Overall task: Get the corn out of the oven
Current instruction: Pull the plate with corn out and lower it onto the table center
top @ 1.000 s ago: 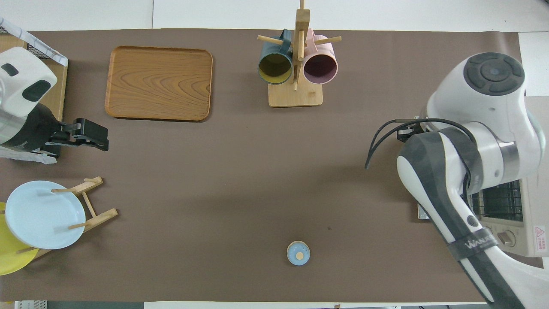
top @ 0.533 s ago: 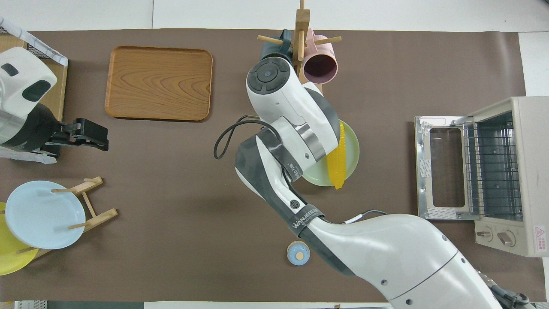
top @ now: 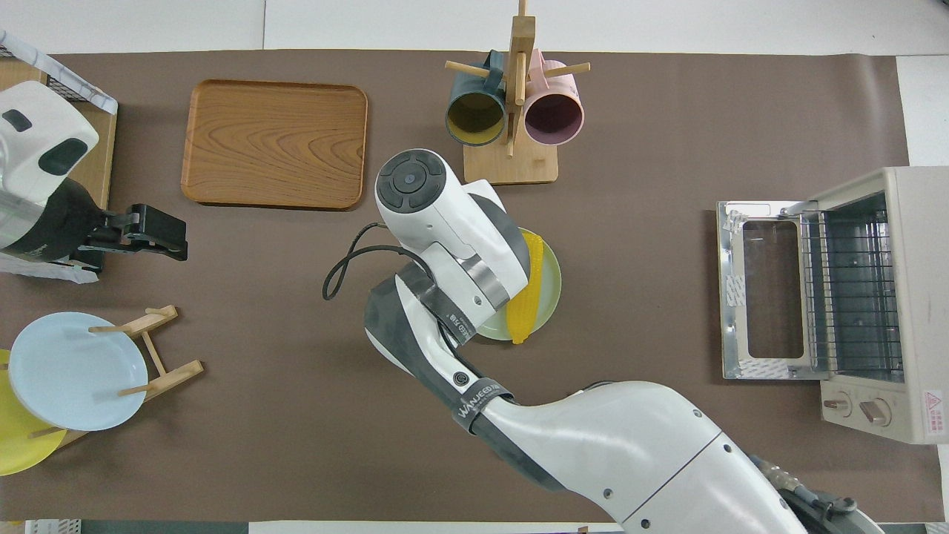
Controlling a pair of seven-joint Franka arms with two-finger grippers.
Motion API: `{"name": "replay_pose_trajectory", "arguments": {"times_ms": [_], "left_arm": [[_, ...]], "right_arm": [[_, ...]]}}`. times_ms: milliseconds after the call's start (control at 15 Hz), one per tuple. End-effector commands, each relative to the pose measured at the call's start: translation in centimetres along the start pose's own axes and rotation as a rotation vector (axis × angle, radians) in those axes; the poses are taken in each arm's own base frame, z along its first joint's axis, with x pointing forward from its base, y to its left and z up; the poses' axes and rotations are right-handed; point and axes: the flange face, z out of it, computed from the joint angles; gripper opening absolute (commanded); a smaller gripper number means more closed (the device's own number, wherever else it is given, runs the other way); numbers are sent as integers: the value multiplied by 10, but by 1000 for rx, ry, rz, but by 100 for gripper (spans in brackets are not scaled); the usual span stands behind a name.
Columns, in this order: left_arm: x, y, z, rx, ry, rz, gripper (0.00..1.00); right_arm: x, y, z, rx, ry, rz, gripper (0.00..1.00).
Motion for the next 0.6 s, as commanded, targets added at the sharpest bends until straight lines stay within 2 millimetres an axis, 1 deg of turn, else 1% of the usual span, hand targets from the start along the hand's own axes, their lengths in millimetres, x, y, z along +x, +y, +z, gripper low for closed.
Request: {"name": "replay_pose_trajectory", "arguments": {"times_ms": [0, 133, 200, 267, 333, 400, 467, 533], "left_arm": [[-7, -4, -6, -18, 7, -3, 100], [-8, -4, -10, -19, 16, -6, 100], [-8, -4, -10, -18, 16, -7, 100], [-8, -4, -9, -16, 15, -6, 100], [-9, -5, -8, -14, 12, -8, 100], [-11, -4, -7, -13, 9, -6, 100], [-12, -4, -6, -12, 6, -7, 100], [-13, -3, -4, -11, 6, -5, 100]], "right_arm": [[4, 1, -7, 55, -2, 29, 49], [6, 9, -32, 35, 29, 16, 54], [8, 19, -51, -14, 85, -8, 58], [10, 32, -61, -95, 127, -41, 57], [15, 47, -68, -162, 137, -84, 55], [19, 61, -71, -221, 125, -106, 43], [29, 77, -70, -273, 109, -91, 29], [50, 100, -70, -313, 90, -52, 10]]}}
